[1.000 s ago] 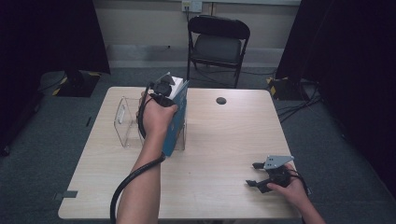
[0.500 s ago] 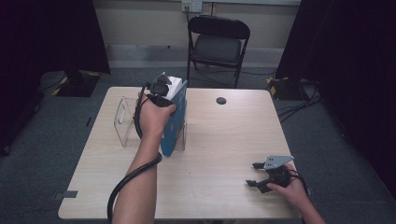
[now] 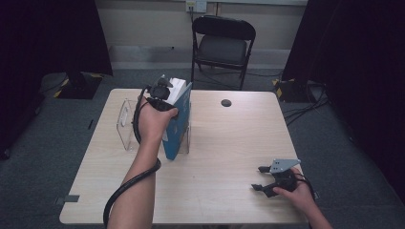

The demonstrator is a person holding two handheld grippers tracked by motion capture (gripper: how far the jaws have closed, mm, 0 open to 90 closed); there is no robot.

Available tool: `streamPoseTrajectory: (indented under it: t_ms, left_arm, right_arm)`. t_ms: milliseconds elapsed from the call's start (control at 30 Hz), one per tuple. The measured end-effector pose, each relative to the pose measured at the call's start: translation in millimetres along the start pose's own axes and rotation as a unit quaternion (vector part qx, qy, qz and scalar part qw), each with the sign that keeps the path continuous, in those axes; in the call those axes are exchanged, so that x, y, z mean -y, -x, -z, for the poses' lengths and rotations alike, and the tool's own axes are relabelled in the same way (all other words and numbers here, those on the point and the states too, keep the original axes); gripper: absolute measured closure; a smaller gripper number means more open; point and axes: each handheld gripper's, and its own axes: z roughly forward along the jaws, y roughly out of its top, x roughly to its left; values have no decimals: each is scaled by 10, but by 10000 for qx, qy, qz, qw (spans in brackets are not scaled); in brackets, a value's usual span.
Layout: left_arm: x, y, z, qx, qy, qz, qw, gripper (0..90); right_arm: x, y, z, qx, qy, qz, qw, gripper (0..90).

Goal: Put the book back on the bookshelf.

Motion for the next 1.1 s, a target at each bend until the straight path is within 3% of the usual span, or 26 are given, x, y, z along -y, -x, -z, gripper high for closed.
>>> streamPoseTrajectory:
  t_ms: [600,1100]
  left_arm:
    - [147,-71,102,264,-46,-203,9994,500]
    - [266,-140,157,484,32,-176,9987,465]
  right_arm:
    - [0,0,0,1,-1,-2,10000,220]
    - [1,1,-1,0,2,6,10000,220]
